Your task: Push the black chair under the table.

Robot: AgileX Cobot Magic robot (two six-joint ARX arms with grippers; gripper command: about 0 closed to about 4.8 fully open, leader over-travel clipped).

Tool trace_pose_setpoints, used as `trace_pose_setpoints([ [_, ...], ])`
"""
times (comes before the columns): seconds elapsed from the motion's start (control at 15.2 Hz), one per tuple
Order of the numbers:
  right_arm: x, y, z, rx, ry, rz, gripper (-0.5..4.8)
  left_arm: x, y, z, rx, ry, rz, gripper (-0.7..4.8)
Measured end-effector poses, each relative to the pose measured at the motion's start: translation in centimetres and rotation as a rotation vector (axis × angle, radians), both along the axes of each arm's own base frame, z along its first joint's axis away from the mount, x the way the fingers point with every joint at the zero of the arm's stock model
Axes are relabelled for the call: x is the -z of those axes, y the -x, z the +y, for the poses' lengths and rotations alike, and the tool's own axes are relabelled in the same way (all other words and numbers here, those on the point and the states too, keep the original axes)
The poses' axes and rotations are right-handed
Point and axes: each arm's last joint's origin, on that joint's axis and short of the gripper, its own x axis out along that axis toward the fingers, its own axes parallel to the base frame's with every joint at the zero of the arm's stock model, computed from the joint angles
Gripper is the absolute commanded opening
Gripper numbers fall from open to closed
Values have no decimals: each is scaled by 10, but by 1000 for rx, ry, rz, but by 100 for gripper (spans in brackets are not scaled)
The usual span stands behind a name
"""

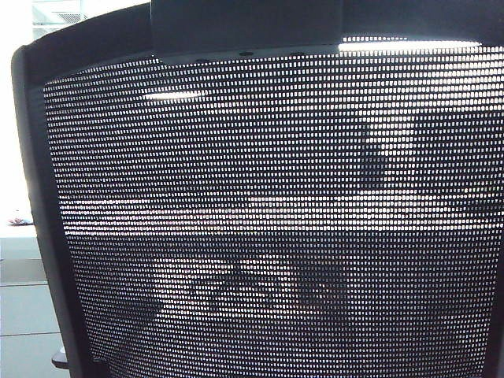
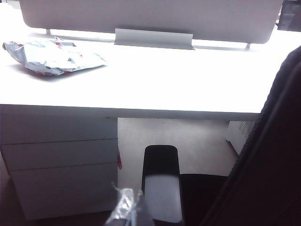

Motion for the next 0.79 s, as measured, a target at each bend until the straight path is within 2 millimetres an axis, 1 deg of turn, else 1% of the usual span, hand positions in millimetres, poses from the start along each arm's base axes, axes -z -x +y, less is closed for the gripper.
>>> trace_pose_setpoints([
  [0.46, 0, 0, 0, 1, -3, -1, -1, 0, 0, 0, 0, 0, 0, -5],
  [0.52, -1, 0, 0, 2, -25, -4, -2, 0, 0, 0, 8, 8, -2, -5],
  [0.59, -7, 1, 0, 7, -41, -16, -2, -2, 0, -1, 37, 24, -19, -6],
  [0.66, -27, 5, 0, 28, -45, -80, -2, -10, 1, -3, 106, 63, -88, -6],
  [0.72, -43, 10, -1, 60, -59, -137, -2, -19, 3, -4, 134, 98, -129, -6],
  [0.79, -60, 15, -2, 93, -73, -188, -2, -32, 6, -4, 141, 130, -172, -6],
])
